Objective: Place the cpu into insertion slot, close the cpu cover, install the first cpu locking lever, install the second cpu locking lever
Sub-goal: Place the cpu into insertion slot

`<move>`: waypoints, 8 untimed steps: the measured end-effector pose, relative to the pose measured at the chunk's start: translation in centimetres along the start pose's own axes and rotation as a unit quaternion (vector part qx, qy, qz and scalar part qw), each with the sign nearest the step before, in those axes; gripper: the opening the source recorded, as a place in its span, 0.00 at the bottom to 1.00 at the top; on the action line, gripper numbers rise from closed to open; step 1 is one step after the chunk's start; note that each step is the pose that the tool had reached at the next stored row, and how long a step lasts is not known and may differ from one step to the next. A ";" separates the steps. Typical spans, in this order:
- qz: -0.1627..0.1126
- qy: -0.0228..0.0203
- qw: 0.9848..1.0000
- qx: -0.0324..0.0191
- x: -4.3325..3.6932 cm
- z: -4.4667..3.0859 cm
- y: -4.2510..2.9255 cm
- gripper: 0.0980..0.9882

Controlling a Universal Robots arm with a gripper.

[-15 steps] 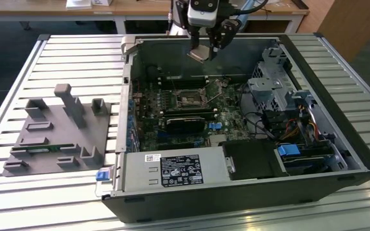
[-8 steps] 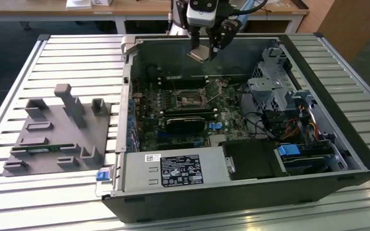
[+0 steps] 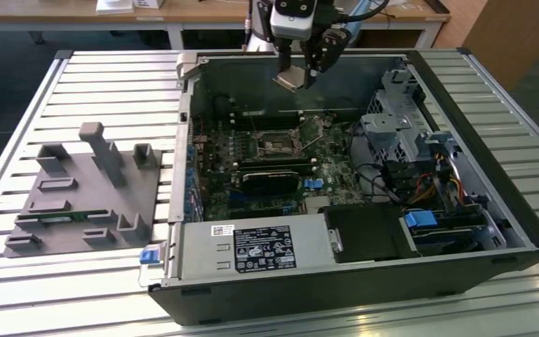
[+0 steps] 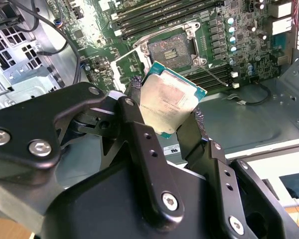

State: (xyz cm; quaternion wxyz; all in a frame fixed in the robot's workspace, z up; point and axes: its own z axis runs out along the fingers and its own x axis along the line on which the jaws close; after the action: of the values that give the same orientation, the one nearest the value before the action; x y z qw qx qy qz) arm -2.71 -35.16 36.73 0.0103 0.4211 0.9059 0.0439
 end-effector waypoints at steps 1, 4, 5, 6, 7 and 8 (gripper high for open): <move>0.001 0.000 1.000 0.000 0.00 0.00 0.00 0.49; 0.004 0.000 1.000 0.000 0.00 0.02 0.00 0.49; 0.005 0.000 1.000 0.000 0.00 0.02 0.00 0.49; 0.006 -0.001 1.000 0.000 0.00 0.02 0.00 0.49; 0.007 -0.001 1.000 0.000 0.00 0.03 0.00 0.49; 0.008 -0.001 1.000 0.000 0.00 0.03 0.00 0.49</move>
State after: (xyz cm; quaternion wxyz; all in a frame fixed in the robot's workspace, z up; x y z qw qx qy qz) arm -2.71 -35.16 36.70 0.0107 0.4287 0.9023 0.0438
